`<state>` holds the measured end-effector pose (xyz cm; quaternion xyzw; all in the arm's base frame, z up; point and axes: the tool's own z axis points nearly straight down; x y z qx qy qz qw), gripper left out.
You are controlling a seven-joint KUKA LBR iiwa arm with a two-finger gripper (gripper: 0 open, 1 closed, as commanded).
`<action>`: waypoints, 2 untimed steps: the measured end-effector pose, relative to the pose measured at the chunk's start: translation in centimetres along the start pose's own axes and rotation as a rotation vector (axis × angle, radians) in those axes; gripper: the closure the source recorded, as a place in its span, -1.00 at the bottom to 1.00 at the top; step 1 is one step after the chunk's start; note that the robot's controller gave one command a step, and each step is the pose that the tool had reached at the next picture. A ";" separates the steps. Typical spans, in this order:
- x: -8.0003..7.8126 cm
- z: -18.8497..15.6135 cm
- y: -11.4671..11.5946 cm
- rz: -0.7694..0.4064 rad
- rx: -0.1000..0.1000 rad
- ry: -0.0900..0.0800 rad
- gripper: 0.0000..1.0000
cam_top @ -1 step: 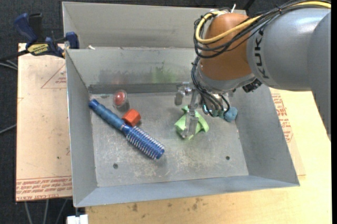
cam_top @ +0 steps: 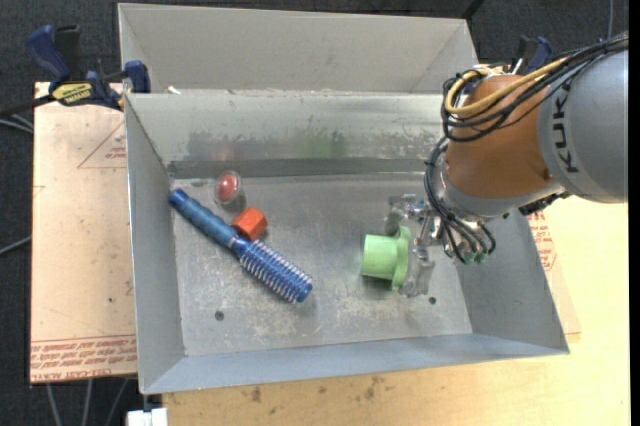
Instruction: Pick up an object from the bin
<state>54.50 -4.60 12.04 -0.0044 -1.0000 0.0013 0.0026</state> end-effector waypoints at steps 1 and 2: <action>-0.4 -0.3 0.6 -0.008 -0.004 -0.009 1.00; 0.0 -9.7 0.0 -0.040 -0.002 -0.016 1.00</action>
Offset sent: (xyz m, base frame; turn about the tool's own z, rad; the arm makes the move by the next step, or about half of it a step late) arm 0.0000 0.0000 0.0000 0.0000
